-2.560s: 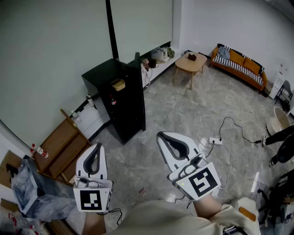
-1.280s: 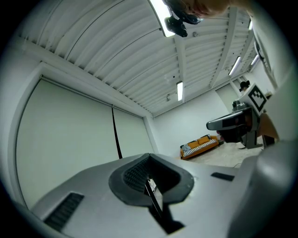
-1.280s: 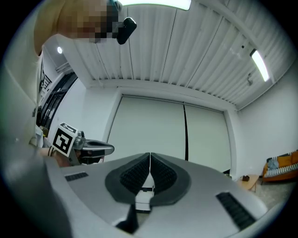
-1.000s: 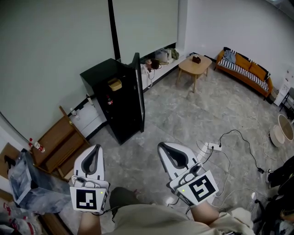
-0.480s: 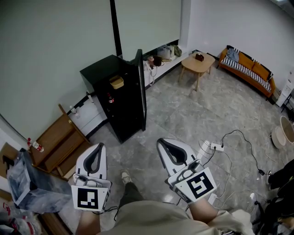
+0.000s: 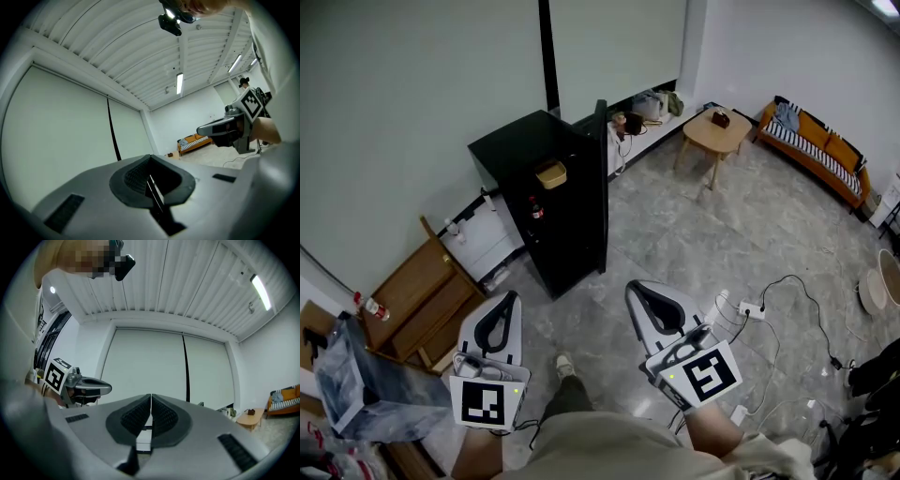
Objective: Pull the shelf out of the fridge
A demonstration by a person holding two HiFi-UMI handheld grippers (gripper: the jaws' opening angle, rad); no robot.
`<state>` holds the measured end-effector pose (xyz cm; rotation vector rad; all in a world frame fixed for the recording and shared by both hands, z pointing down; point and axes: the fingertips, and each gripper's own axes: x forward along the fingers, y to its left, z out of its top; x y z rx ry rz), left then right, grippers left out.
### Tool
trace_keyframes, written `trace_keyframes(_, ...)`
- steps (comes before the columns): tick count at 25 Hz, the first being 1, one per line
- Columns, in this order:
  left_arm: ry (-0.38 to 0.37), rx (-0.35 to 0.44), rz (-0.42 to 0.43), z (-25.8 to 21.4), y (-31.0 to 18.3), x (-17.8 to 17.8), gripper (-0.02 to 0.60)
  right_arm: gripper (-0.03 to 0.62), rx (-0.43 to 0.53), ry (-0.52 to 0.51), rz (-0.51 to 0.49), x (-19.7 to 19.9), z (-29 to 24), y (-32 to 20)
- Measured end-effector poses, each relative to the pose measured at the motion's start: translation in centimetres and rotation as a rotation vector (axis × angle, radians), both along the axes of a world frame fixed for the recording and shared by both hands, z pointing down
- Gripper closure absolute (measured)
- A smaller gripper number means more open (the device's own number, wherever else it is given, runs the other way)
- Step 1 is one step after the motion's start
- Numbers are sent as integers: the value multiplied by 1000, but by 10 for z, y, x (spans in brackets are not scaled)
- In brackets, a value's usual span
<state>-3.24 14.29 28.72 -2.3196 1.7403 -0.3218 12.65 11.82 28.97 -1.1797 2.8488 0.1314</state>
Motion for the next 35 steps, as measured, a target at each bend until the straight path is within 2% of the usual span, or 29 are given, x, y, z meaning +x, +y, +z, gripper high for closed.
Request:
trace_keyframes(16, 64, -42, 60, 8, -149, -109, 575, 595, -66, 95, 27, -119, 8, -140)
trace_keyframes(24, 69, -61, 84, 14, -225, -164, 575, 595, -90, 122, 33, -181, 17, -221)
trace_keyframes(35, 95, -62, 111, 24, -277, -214, 575, 595, -101, 149, 51, -236, 27, -276)
